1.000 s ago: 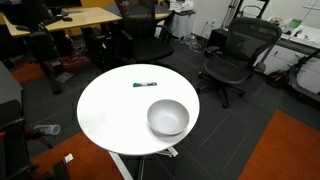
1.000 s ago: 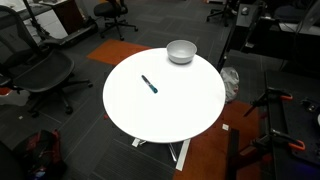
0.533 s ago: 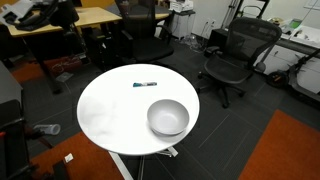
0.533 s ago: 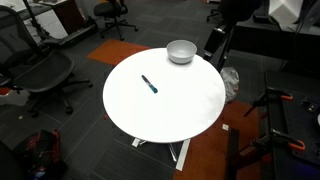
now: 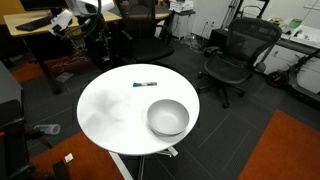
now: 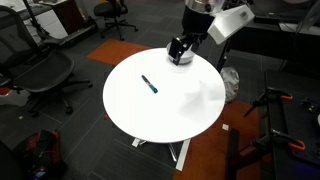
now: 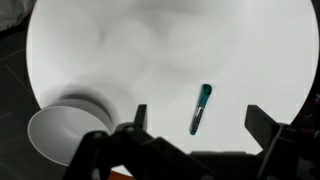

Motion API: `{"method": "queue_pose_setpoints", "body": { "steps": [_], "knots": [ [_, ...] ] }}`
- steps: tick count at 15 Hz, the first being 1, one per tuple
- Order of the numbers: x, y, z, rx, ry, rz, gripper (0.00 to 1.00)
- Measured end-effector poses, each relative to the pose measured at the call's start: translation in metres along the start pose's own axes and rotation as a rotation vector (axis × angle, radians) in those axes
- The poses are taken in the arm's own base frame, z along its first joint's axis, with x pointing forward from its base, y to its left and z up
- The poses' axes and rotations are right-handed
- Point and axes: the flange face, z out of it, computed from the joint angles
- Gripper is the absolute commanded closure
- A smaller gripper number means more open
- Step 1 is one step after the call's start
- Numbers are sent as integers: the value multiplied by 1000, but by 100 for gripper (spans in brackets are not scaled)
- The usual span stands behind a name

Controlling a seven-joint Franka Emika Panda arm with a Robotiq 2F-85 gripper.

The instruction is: Put the marker in the bowl

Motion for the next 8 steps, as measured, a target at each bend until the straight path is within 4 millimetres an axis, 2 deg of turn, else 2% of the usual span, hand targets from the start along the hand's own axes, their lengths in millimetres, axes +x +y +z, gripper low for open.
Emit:
{"method": "queue_pose_setpoints", "body": {
  "steps": [8],
  "knots": [
    [50, -26, 53, -2, -3, 34, 0]
  ]
}}
